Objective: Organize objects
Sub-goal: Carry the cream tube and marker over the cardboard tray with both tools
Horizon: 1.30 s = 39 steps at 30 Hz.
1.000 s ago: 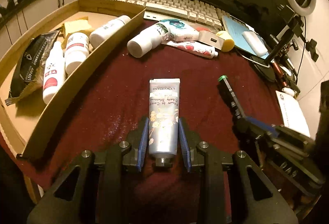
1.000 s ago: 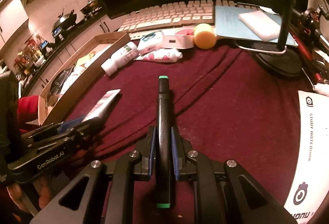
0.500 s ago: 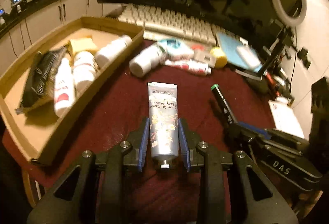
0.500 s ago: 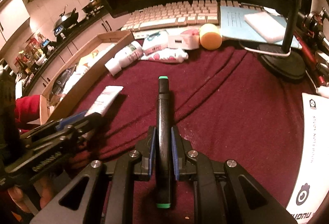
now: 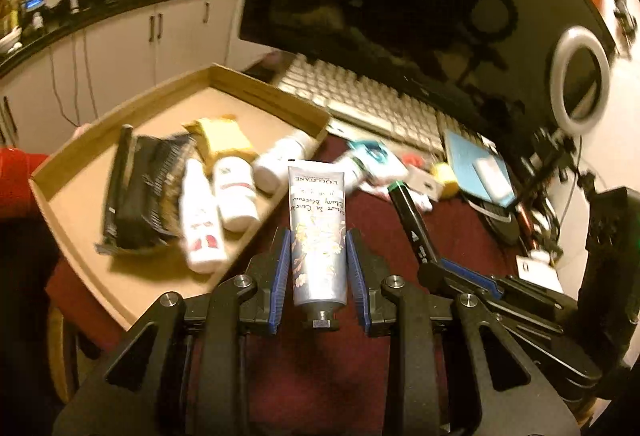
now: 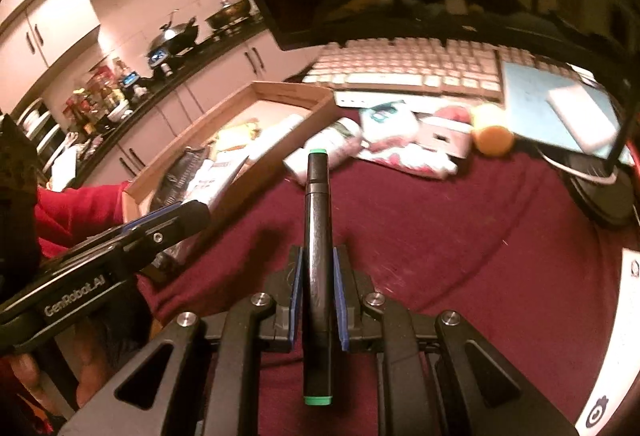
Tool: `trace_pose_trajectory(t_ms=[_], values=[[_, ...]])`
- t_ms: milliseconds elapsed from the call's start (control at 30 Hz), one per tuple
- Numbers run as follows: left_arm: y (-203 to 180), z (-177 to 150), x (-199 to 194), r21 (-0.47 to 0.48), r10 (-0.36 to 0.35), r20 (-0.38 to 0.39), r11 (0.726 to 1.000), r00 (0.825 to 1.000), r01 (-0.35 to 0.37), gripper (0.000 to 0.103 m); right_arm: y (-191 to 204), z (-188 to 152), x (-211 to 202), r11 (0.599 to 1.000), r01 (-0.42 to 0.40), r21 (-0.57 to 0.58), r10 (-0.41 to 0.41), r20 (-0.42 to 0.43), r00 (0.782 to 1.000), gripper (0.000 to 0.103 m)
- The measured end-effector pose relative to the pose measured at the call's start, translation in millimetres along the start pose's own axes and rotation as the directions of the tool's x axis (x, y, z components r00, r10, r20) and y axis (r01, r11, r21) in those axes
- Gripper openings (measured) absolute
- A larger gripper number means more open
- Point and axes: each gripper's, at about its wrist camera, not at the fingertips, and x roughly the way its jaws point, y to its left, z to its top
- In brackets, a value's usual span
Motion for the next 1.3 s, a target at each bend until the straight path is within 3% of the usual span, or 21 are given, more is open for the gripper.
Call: trace_pose_trajectory(t_ms=[100, 533, 733, 1300], values=[[17.0, 11.6, 0.8, -0.041, -0.014, -0.002, 0.999, 1.0, 0.014, 0.027, 10.3, 11.7, 4.2, 1.0, -0.014, -0.017, 0.014, 0.005, 1.0, 0.013], [77.1, 68.4, 9.1, -0.127, 0.062, 0.021, 0.99, 0.998, -0.059, 0.027, 43.7, 68.3, 56.0, 0.995, -0.044, -0.09, 0.038, -0.059, 0.998, 0.013], [101.9, 95.2, 36.6, -0.136, 0.105, -0.052, 0.985, 0.993, -0.111, 0.027, 51.5, 100.6, 83.8, 0.991, -0.041, -0.128, 0.032, -0.069, 0.997, 0.013], [150.1, 129.4, 104.2, -0.132, 0.093, -0.212, 0.984, 0.973, -0.123, 0.027, 67.5, 151.5, 174.3, 0.987, -0.031, -0.157, 0.008, -0.147, 0.989, 0.013]])
